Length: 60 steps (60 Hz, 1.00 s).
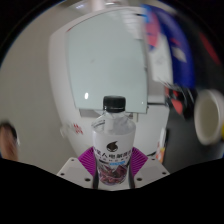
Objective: Pour water
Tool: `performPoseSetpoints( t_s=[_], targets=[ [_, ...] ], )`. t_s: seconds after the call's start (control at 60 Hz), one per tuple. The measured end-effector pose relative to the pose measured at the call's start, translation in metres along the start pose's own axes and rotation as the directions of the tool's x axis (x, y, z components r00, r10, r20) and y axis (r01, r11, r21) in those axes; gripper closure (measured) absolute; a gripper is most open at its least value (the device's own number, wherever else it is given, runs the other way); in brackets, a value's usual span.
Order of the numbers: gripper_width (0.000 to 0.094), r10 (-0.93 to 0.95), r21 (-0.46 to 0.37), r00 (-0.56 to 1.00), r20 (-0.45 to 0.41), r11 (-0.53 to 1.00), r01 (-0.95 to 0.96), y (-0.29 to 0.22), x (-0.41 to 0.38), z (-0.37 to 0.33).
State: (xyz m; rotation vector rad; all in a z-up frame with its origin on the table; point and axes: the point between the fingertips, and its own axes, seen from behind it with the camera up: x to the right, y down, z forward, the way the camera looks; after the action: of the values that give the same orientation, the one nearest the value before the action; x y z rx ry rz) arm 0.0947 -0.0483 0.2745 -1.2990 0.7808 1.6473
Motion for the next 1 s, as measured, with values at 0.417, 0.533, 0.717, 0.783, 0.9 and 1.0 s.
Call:
performPoseSetpoints(
  t_s=[0.417, 0.533, 0.717, 0.783, 0.9, 1.0],
  targets=[
    [0.0547, -0.918, -0.194, 0.198, -0.344, 0.276, 0.941, -0.194, -0.024, -0.054],
    [0.0545, -0.905, -0.350, -0.006, -0.426, 0.158, 0.923, -0.230, 0.039, -0.087],
    [0.0546, -0.894, -0.505, -0.105, -0.435, 0.146, 0.851, -0.268, 0.134, -0.137],
    [0.0545, -0.893, -0.522, -0.098, -0.439, 0.165, 0.837, -0.267, 0.156, -0.147],
    [0.0541, -0.896, -0.565, -0.112, -0.429, 0.170, 0.807, -0.270, 0.194, -0.160],
    [0.0529, -0.895, -0.540, -0.105, -0.433, 0.165, 0.825, -0.272, 0.192, -0.155]
  ],
)
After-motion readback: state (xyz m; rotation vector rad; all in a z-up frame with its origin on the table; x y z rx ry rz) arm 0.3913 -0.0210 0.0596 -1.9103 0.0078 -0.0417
